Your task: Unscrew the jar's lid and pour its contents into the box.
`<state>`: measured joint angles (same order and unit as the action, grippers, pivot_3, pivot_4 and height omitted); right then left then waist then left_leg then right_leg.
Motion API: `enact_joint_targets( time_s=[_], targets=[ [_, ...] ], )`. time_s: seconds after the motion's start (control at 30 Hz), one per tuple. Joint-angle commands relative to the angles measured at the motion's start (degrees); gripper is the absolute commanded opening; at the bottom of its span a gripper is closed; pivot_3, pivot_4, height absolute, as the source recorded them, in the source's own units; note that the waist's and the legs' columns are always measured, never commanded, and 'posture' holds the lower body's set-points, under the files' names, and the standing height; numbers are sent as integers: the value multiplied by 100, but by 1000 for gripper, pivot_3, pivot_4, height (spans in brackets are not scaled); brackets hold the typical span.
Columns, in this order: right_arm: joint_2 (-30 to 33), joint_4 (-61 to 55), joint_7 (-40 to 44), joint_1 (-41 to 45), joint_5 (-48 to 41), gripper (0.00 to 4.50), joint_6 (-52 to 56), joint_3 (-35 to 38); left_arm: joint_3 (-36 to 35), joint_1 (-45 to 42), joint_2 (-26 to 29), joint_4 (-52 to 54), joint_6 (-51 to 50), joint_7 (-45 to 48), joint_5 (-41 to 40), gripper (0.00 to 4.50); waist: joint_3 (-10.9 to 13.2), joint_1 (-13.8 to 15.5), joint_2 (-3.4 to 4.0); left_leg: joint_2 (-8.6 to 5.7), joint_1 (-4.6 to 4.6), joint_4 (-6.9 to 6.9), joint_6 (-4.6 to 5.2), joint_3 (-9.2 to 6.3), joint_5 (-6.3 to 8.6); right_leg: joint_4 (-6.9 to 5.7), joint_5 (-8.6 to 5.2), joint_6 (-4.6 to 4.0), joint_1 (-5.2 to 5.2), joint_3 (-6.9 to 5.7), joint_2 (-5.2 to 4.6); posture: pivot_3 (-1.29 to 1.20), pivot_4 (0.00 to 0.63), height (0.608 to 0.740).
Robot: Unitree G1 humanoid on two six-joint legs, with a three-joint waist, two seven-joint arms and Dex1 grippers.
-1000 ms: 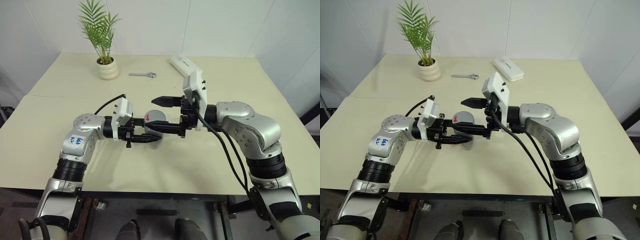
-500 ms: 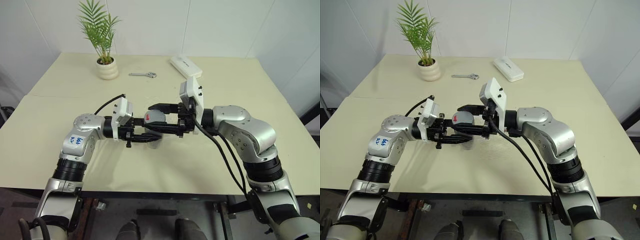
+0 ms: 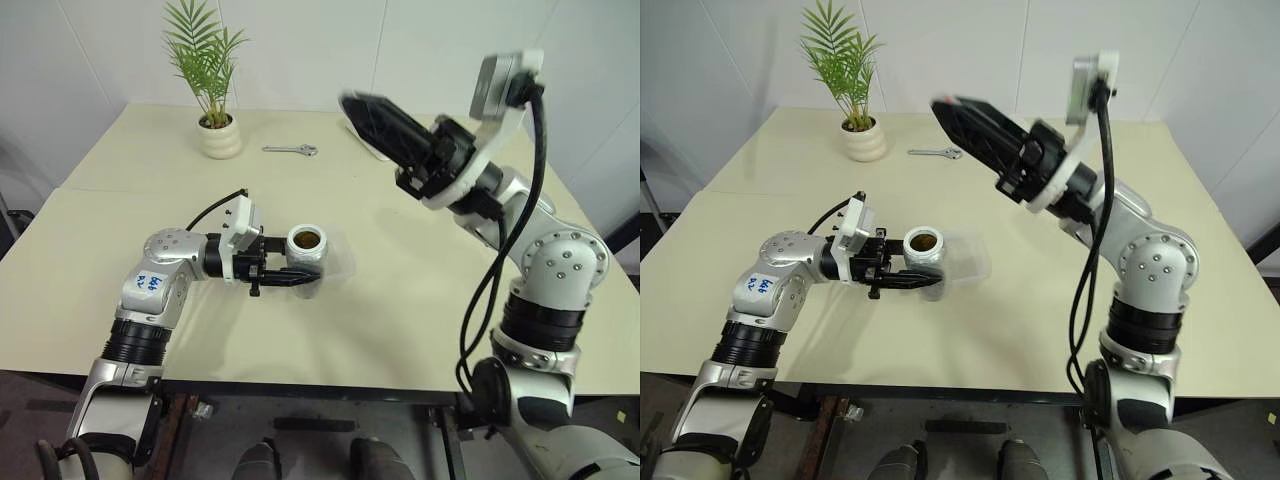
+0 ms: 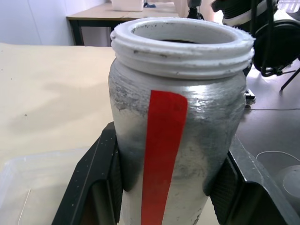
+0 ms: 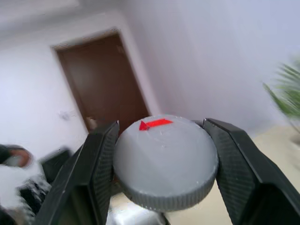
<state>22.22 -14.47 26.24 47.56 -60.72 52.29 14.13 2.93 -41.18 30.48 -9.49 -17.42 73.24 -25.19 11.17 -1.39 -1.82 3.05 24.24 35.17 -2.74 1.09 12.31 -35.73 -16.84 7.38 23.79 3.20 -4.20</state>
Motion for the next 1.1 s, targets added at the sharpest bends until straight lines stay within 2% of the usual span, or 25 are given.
enact_joint_targets(
  time_s=[0.03, 0.2, 0.33, 0.43, 0.6, 0.63, 0.83, 0.97, 1.1],
  targets=[
    [919, -43, 307, -1013, 2023, 2567, -1371, -508, -168, 17, 100, 133, 0, -76, -52, 1938, 0, 10, 0, -2, 0, 0, 2, 0, 1, 6, 0, 0, -1, 0, 0, 0, 150, 740],
    [1177, 1537, 551, -1988, 3809, 2567, -3494, -933, -252, -63, 98, -59, 37, -191, -47, 1938, 0, -80, 0, -5, -5, -1, 6, 16, 3, 8, 4, 13, 1, 18, 2, 0, 150, 740],
    [910, 2672, 699, -2151, 4162, 2567, -4485, -822, -283, -178, 42, -188, 31, -265, -71, 1938, 2, -93, 2, -3, -11, 0, 5, 16, 3, 0, 4, 13, 0, 20, 7, 0, 150, 740],
    [708, 3027, 951, -2388, 4117, 2567, -4997, -695, -283, -256, 24, -255, 38, -273, -70, 1938, 1, -76, 3, -2, -10, 3, 2, 15, 1, -5, 5, 15, 0, 21, 8, 0, 150, 740],
    [663, 2874, 1114, -2543, 3863, 4279, -4878, -478, -401, -369, -63, -272, -135, -392, -183, 1938, 2, -52, 3, -3, -10, 3, 1, 15, 0, -4, 6, 17, -1, 23, 7, 0, 150, 740],
    [692, 2752, 1162, -2583, 3811, 4474, -4803, -440, -447, -391, -79, -262, -210, -439, -238, 1938, 2, -42, 3, -3, -10, 4, 0, 15, 0, -5, 6, 18, -1, 23, 7, 0, 150, 740],
    [969, 1611, 1300, -2642, 3267, 4474, -3944, -163, -732, -710, -165, -580, -397, -776, -338, 1938, 2, -28, 3, -3, -14, 8, -4, 13, -2, -14, 7, 18, -2, 22, 7, 0, 150, 740],
    [1287, -330, 1141, -2683, 2529, 4474, -2452, -450, -931, -1460, -155, -1499, -241, -1221, -122, 1938, 2, -21, 3, -3, -12, 11, -5, 7, -3, -18, 7, 18, -1, 19, 9, 0, 150, 740],
    [1336, -1191, 1042, -2603, 2336, 4474, -1981, -701, -771, -1901, -38, -2265, 230, -1122, 259, 1938, 2, -23, 3, -2, -11, 9, -7, 4, -1, -9, 6, 19, -3, 16, 10, 0, 150, 740]
  ],
)
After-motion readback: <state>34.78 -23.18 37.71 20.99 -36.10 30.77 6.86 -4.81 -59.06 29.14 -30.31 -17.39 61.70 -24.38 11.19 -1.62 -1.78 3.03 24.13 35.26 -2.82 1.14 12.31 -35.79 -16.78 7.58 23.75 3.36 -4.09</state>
